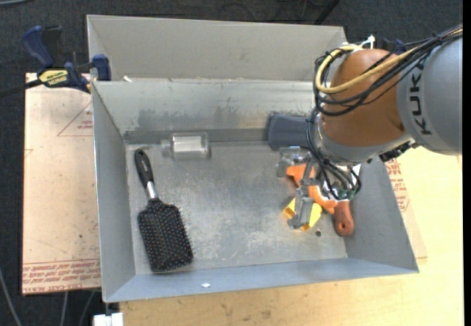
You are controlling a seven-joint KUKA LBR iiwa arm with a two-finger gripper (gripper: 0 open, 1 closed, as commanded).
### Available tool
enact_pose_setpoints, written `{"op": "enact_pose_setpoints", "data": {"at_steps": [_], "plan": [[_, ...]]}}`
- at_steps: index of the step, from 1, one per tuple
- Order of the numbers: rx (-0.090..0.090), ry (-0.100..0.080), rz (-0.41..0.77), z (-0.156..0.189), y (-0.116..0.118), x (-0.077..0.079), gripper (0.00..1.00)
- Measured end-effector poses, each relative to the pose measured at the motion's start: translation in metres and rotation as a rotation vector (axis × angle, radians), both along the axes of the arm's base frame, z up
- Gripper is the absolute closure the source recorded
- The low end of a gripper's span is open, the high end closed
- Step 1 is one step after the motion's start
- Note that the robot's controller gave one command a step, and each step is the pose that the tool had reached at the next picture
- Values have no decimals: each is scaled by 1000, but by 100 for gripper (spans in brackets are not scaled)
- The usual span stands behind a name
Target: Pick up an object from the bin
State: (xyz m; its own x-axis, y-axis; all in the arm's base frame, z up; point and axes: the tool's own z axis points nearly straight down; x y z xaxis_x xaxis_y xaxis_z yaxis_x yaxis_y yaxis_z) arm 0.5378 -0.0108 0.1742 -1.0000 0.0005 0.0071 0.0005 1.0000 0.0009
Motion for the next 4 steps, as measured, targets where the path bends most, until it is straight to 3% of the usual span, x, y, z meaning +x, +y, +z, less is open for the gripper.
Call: {"op": "enact_pose_setpoints", "data": {"at_steps": [1, 2, 3, 4], "plan": [[0, -8, 0, 4, 0, 2, 0], [1, -14, -4, -39, -44, 9, 0], [-1, -2, 60, -78, -82, 12, 0], [1, -16, 524, -100, -72, 20, 100]]}}
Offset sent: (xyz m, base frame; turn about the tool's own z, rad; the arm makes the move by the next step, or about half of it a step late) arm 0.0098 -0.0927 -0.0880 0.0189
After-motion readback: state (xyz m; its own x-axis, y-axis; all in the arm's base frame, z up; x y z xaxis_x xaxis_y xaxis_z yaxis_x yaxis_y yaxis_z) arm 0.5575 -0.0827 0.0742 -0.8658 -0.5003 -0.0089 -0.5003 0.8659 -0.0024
